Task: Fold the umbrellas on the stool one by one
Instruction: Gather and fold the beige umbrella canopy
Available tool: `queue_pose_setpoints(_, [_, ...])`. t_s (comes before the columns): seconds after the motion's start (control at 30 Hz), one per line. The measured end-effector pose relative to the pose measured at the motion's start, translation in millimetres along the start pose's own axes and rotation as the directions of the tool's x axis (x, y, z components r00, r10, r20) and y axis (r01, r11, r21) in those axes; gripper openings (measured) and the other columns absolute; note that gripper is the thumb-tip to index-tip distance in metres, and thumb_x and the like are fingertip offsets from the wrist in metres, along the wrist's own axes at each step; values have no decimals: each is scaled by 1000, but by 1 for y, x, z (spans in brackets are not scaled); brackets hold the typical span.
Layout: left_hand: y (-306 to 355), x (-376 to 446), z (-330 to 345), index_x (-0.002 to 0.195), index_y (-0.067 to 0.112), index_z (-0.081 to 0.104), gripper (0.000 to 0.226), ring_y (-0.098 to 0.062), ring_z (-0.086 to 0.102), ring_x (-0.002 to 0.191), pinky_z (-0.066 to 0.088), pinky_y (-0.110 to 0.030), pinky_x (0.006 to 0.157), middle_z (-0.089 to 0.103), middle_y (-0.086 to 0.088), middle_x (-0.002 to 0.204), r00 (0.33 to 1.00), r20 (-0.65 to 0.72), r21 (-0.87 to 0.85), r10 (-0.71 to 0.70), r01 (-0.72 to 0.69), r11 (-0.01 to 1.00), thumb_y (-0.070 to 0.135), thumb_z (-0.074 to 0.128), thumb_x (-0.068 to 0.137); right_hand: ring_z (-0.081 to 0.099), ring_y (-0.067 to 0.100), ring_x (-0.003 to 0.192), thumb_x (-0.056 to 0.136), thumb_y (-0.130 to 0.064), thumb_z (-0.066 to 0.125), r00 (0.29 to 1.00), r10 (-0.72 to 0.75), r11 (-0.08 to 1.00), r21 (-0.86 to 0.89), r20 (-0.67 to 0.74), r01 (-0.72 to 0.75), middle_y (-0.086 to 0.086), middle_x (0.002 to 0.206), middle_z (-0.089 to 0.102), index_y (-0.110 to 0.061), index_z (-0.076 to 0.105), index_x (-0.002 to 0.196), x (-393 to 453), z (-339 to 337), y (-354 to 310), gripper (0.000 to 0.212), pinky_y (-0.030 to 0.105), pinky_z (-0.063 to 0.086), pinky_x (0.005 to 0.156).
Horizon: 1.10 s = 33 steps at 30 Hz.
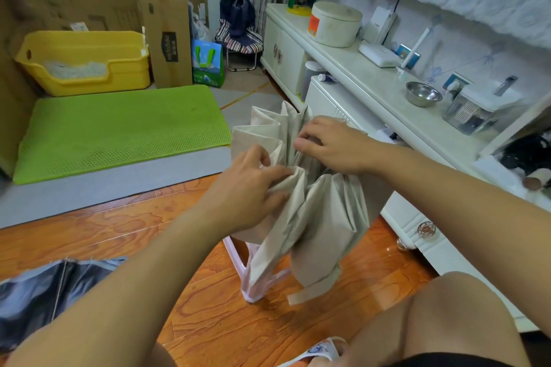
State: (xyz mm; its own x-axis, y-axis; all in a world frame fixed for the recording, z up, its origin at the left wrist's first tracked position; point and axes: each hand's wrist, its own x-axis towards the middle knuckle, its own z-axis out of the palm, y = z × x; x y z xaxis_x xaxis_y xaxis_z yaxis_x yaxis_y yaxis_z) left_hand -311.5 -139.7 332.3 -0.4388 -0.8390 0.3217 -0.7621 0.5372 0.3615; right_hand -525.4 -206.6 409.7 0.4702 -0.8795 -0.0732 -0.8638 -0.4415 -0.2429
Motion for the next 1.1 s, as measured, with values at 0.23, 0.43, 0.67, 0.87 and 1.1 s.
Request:
queue_pose_setpoints(0.23, [2,14,9,113,30,72,44,-27,48,90,29,-30,68,34,1,98,993,-96,30,-61,64,998,55,44,92,54,15,104,82,-71,59,992,-67,995,-67,105,75,-8,114,49,-36,58,109,-16,1,-15,45,38,47,96])
queue_pose_setpoints(0.43, [1,22,-12,104,30,66,52,-21,57,101,50,-41,85,56,6,108,962,61,-65,-266,270,961,66,34,83,58,17,95,82,-43,68,985,-148,987,-47,83,152,-5,114,49,-30,62,92,-20,8,-9,17,43,49,91])
queue_pose_setpoints(0.67, [-21,27,-21,98,24,70,32,-20,56,92,44,-36,78,57,4,99,924,71,-267,-375,380,886,38,46,82,56,15,110,86,-28,74,976,-146,989,-13,159,150,-5,125,45,-22,73,97,-24,2,0,13,34,44,102])
queue_pose_setpoints(0.87, [-22,16,-21,117,35,67,38,-17,52,94,48,-33,88,41,1,110,983,134,-213,-122,149,966,28,76,81,53,6,114,89,-62,60,977,-74,997,40,198,67,-13,127,45,-29,74,99,-24,-4,-2,38,22,38,99])
queue_pose_setpoints(1.1, [-20,8,-26,111,33,71,39,-16,50,103,44,-28,92,33,3,125,986,164,-255,19,24,967,21,86,77,48,11,125,107,-23,47,985,-55,998,7,162,55,0,131,57,-22,60,135,-11,-8,6,31,23,33,104])
